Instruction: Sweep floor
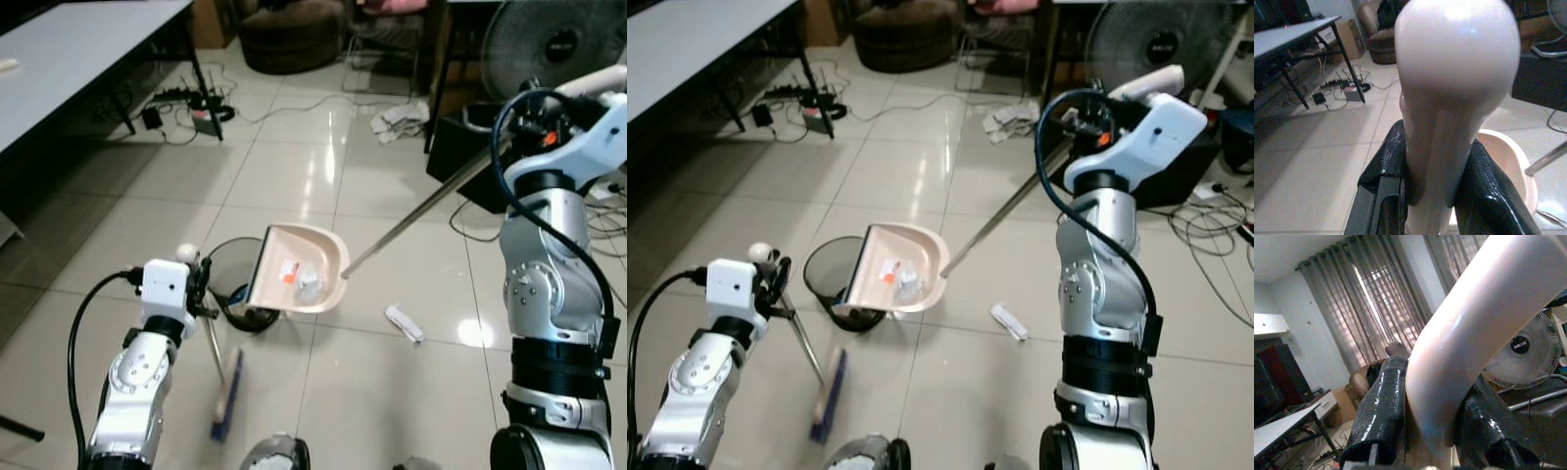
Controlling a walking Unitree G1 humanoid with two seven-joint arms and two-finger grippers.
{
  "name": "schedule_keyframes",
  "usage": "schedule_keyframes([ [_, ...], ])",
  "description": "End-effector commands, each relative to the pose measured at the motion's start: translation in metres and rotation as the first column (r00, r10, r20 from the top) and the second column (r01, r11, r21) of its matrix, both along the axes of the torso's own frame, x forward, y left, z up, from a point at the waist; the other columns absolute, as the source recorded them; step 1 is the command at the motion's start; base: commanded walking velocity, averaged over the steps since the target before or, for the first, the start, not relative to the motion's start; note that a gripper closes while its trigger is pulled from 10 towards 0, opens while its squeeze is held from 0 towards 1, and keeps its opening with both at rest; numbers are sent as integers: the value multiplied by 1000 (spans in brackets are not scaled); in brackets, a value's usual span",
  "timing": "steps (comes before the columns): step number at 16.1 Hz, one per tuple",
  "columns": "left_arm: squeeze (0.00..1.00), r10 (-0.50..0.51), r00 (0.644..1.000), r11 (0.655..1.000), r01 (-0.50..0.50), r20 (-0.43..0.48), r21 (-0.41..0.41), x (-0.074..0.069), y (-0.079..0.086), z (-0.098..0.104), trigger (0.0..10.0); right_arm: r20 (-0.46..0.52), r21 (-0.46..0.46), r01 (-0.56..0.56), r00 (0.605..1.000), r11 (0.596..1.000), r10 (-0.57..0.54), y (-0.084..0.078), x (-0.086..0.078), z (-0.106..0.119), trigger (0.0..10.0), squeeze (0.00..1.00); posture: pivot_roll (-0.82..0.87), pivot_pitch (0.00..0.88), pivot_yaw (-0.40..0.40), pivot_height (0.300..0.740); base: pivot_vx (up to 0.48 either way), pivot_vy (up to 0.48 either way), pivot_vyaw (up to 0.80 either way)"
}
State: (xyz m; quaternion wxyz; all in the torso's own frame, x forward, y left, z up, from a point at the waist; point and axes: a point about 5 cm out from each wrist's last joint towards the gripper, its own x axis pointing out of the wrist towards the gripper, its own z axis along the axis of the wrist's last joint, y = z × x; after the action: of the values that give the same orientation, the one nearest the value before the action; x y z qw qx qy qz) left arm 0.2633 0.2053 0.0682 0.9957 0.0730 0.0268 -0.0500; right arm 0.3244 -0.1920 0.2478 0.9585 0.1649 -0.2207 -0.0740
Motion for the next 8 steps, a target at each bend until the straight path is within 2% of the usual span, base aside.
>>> schedule_keyframes([
  [1, 0, -15, 999, 1000, 15, 46, 12, 3, -1, 11, 10000, 73, 17, 15, 997, 1000, -16, -2, -2, 17, 10000, 0, 7, 23, 96, 740, 240, 0, 0],
  [5, 0, -9, 999, 1000, 8, 40, 13, 2, -2, 9, 10000, 58, -31, 6, 998, 1000, -4, 0, 0, 17, 10000, 0, 2, 25, 91, 740, 250, 0, 0],
  [8, 0, 3, 999, 1000, -3, 51, 4, 3, -3, 10, 10000, 45, -41, -7, 999, 999, 8, 2, 2, 16, 10000, 0, 9, 29, 73, 740, 323, 0, 725],
])
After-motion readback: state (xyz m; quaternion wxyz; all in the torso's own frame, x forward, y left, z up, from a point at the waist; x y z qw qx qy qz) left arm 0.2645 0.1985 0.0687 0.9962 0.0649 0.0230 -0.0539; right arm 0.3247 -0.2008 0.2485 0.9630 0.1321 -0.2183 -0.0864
